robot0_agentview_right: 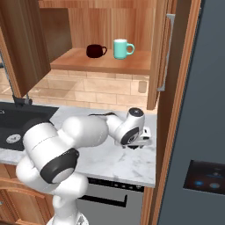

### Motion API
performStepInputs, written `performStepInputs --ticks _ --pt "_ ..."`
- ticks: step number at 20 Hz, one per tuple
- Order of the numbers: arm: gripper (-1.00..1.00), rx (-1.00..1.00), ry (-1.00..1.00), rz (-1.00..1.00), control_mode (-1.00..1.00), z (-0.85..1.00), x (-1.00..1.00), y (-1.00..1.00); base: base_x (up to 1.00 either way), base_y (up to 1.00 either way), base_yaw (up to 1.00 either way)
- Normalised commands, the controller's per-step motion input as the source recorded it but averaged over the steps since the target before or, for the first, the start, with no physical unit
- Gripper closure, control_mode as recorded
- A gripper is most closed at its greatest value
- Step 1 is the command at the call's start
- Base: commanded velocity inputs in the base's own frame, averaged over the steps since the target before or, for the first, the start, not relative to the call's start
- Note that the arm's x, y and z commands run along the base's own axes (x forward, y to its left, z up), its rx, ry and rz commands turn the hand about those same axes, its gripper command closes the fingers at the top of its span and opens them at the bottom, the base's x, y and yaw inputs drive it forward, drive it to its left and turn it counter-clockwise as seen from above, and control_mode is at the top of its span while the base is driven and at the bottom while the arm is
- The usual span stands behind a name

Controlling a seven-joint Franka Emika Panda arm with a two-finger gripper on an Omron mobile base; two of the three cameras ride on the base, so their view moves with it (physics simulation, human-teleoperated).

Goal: Pick the mug on the counter and place it in the cabinet with the handle facing the right, like the mugs already inside.

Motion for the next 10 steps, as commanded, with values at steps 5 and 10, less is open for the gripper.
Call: performStepInputs --ticks 5,10 --pt "-1.0 0.0 -0.05 -0.02 -1.0 -0.09 0.17 -0.05 0.0 0.0 0.0" --pt "-1.0 0.0 -0.07 0.0 -1.0 -0.03 0.25 -0.01 0.0 0.0 0.0"
